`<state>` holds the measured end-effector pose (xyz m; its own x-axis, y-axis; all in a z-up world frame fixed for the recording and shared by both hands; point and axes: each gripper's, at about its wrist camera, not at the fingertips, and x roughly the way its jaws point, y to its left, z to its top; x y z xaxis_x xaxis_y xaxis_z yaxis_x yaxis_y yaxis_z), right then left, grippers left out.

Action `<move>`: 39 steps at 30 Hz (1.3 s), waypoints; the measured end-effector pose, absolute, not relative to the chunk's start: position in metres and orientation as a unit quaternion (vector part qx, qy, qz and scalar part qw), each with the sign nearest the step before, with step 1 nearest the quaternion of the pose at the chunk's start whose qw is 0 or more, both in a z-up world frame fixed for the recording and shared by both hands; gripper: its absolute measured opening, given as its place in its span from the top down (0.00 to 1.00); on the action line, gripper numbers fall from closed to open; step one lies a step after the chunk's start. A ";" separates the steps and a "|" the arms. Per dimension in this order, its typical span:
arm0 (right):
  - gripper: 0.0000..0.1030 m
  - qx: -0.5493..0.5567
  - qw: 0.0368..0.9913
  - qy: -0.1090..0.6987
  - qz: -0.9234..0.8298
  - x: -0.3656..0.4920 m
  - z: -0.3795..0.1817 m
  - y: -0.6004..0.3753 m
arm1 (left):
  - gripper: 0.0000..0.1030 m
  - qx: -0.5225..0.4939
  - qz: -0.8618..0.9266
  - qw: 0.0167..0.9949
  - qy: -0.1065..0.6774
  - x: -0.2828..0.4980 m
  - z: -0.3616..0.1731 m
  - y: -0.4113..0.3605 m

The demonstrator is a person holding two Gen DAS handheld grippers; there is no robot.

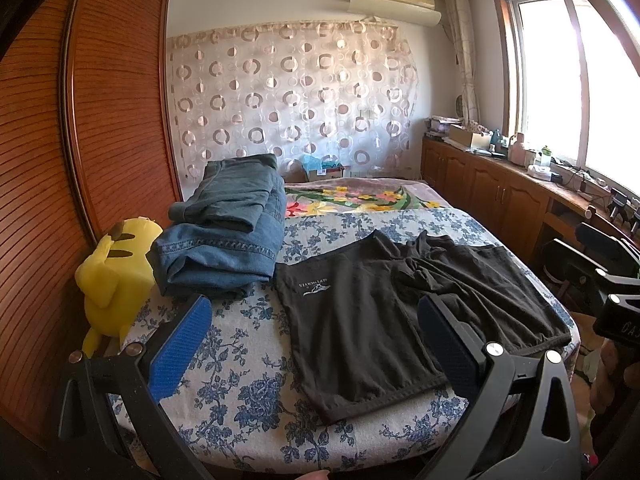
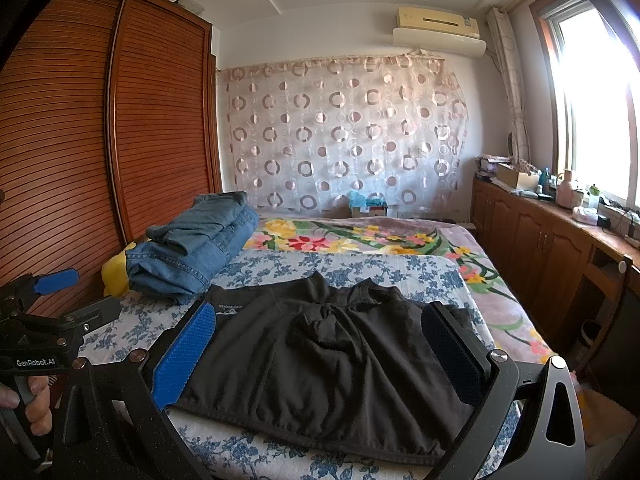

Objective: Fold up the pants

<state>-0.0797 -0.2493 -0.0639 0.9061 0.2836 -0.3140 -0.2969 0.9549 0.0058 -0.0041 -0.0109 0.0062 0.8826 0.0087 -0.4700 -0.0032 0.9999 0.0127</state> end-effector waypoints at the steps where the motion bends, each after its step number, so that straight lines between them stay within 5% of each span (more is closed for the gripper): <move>1: 0.00 -0.021 0.976 0.159 0.148 -0.079 -0.065 -0.249 | 0.00 0.006 0.003 0.970 0.243 -0.006 0.009 -0.011; 28: 0.00 -0.038 0.970 0.214 0.107 -0.073 -0.076 -0.260 | 0.00 0.027 -0.037 0.943 0.330 0.029 -0.060 -0.007; 39: 0.16 -0.046 0.955 0.280 0.085 -0.073 -0.071 -0.263 | 0.00 0.028 -0.052 0.927 0.371 0.040 -0.091 -0.003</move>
<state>-0.0730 -0.2634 -0.0713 0.8281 0.1371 -0.5436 -0.1891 0.9811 -0.0406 0.0401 -0.0034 -0.0911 0.7194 -0.0759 -0.6904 0.1170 0.9930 0.0127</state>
